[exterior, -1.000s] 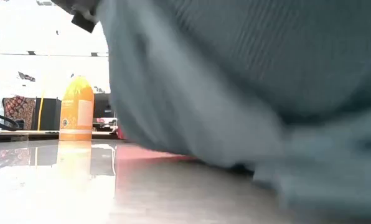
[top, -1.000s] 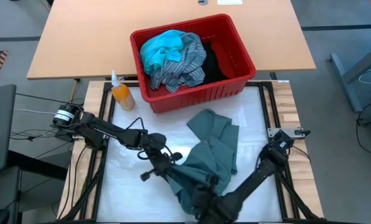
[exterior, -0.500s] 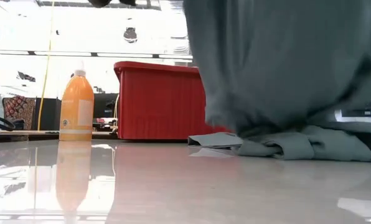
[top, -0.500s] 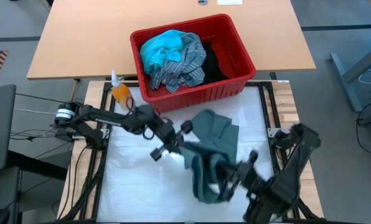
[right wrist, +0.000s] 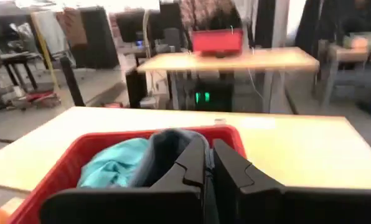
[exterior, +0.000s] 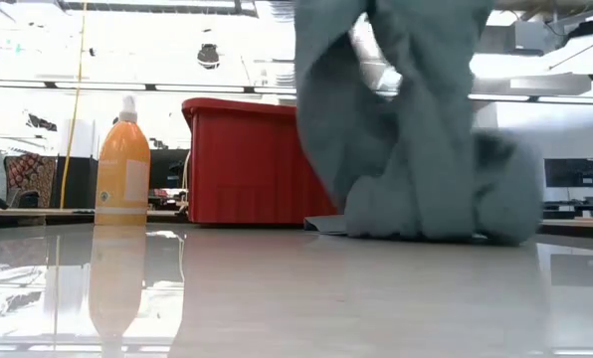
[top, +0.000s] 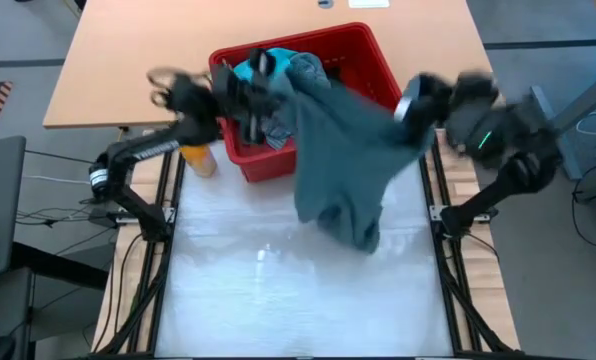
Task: Fold Laundry from Bin
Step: Fold the dark blue pants
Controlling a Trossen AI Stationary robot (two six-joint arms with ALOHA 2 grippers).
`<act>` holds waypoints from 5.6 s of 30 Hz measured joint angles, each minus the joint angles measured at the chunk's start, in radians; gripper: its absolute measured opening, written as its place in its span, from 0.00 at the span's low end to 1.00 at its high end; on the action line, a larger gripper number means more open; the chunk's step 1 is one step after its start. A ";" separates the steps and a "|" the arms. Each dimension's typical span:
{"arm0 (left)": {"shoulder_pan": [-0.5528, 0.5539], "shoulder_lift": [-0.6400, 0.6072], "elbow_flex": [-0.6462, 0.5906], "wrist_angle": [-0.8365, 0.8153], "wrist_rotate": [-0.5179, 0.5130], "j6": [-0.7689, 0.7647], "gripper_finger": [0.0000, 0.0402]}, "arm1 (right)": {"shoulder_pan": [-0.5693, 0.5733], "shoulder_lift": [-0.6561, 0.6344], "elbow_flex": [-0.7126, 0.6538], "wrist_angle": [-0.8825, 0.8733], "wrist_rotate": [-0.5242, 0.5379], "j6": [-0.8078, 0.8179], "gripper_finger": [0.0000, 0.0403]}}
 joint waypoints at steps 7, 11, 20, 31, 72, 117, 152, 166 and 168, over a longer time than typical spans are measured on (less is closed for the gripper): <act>-0.094 0.000 0.154 -0.666 0.346 0.086 0.00 | 0.174 0.023 -0.013 0.106 -0.467 -0.067 0.08; -0.226 -0.011 0.152 -1.114 0.401 0.288 0.00 | 0.423 0.109 -0.090 -0.089 -0.390 0.244 0.08; -0.514 0.103 0.151 -1.749 0.089 0.819 0.00 | 0.764 0.272 -0.715 -0.056 -0.167 1.326 0.08; -0.569 0.413 0.150 -1.493 0.166 0.764 0.00 | 0.752 0.540 -0.744 0.446 -0.117 0.938 0.08; -0.629 0.505 0.017 -0.727 0.235 0.556 0.00 | 0.817 0.543 -0.588 0.479 -0.017 0.662 0.09; -0.641 0.446 -0.294 -0.356 -0.128 0.141 0.47 | 0.812 0.544 -0.916 0.956 -0.206 0.695 0.10; -0.656 0.504 -0.201 -0.356 0.006 0.246 0.52 | 0.764 0.543 -0.865 1.045 -0.147 0.375 0.10; -0.656 0.504 -0.203 -0.378 0.074 0.273 0.52 | 0.720 0.543 -0.865 1.172 -0.132 0.175 0.10; -0.656 0.504 -0.203 -0.381 0.086 0.273 0.52 | 0.713 0.543 -0.865 1.172 -0.137 0.188 0.10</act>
